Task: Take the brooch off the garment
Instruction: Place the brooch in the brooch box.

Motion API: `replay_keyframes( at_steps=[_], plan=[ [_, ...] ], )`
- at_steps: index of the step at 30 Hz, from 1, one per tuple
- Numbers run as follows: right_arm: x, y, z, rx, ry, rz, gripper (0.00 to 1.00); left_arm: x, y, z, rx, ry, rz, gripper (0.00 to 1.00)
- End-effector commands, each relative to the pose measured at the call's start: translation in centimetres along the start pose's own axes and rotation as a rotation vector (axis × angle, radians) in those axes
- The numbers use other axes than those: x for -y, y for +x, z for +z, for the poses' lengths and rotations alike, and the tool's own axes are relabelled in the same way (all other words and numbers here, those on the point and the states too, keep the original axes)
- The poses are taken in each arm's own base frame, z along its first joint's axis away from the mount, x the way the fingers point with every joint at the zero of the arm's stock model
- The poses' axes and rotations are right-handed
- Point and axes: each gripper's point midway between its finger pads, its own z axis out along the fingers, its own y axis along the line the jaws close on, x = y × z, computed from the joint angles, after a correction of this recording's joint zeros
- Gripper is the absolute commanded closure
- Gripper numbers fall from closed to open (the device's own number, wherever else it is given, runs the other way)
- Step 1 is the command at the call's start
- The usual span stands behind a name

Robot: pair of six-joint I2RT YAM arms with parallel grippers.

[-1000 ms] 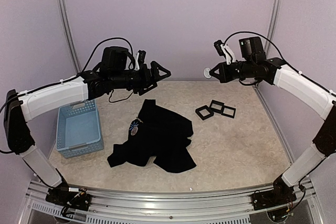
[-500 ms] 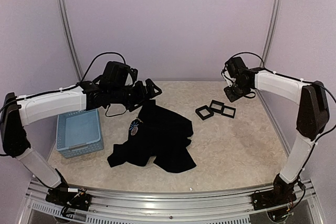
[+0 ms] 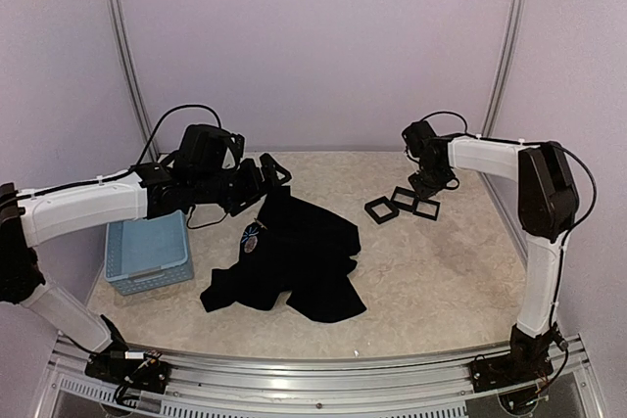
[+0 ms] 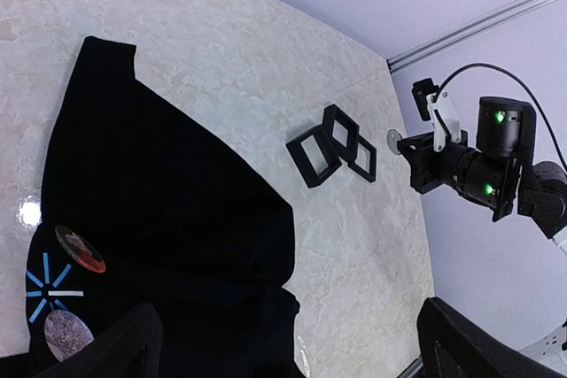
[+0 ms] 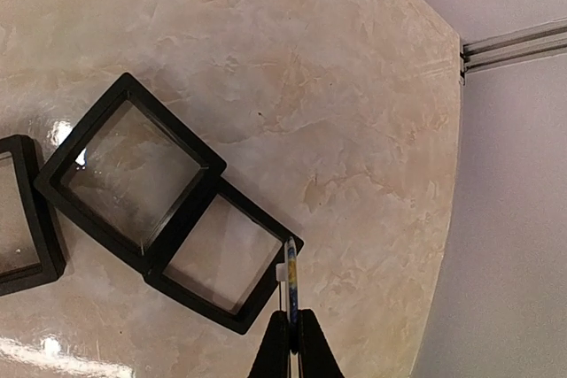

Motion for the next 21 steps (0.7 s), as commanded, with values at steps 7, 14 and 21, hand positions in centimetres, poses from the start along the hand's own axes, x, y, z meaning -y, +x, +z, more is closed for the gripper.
replay_keyframes(
  at_steps=[7,14,21],
  plan=[
    [-0.5,0.5,3.3,-0.080,0.040,-0.030,1.00,-0.4,-0.6,-0.4,0.024,0.019,0.010,0.01],
    [-0.8,1.9,4.1,-0.116,0.053,-0.058,1.00,-0.8,-1.1,-0.5,0.034,0.022,0.006,0.01],
    [-1.5,2.3,4.8,-0.129,0.035,-0.072,1.00,-1.0,-0.8,-0.5,0.021,0.031,0.013,0.01]
  ],
)
